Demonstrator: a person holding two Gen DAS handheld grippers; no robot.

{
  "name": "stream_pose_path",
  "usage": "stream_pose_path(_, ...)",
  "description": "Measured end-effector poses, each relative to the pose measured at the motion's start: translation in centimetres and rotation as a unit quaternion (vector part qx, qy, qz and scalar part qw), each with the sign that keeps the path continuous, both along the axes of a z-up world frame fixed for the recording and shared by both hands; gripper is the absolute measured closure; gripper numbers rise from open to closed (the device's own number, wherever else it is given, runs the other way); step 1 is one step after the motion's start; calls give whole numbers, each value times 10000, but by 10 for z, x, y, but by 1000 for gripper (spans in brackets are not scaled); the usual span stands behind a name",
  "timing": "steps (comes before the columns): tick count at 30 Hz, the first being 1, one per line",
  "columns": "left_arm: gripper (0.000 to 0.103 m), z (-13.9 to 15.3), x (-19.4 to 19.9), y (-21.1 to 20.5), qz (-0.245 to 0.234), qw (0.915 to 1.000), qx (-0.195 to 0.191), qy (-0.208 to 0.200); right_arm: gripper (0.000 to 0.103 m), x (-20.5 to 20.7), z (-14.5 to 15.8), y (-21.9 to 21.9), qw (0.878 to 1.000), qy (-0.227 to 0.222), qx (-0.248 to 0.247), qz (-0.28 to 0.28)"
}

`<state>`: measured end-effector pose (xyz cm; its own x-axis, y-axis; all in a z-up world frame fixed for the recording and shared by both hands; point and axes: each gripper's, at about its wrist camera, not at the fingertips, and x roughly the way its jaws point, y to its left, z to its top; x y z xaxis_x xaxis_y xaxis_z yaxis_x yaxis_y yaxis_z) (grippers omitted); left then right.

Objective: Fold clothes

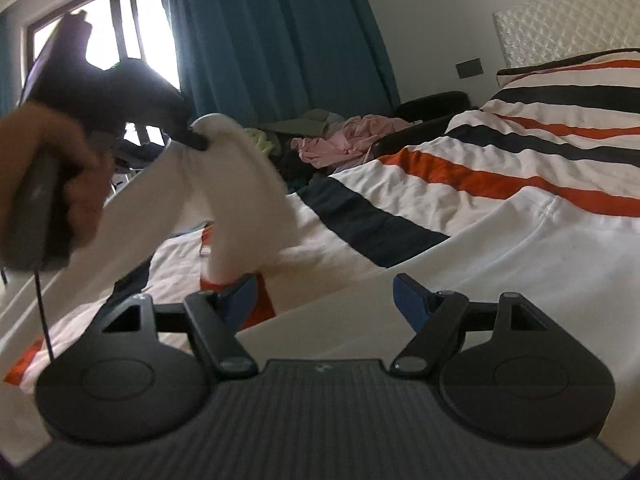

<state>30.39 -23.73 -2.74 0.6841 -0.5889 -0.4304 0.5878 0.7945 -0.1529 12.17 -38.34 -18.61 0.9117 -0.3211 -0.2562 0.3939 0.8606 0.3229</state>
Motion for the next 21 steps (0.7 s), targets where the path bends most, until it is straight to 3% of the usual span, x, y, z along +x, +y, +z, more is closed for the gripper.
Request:
stream_pose_path(2,70,-13,-6,0,24,9996,259,118,26,1,-1,-1,10000,17,17,5)
stream_pose_path(4,69,-24,-11,13,54,9986,117,508,26,2,-2,-1,10000,34,33,11)
stream_pose_path(6,58,-29,-22,34,171,9970,-65,748,26,3,-3,-2,10000,52,49,17)
stream_pose_path(11,26,-22,-84,109,894,9936,56,693,26,6,-5,-4,9999,97,84,37)
stream_pose_path(17,19,-8,-182,203,1797,9813,201,662,26,4,-4,1,9999,86,-37,144)
stream_pose_path(21,14,-1,-215,241,2201,9722,-95,796,26,-2,0,7,9992,118,-252,282)
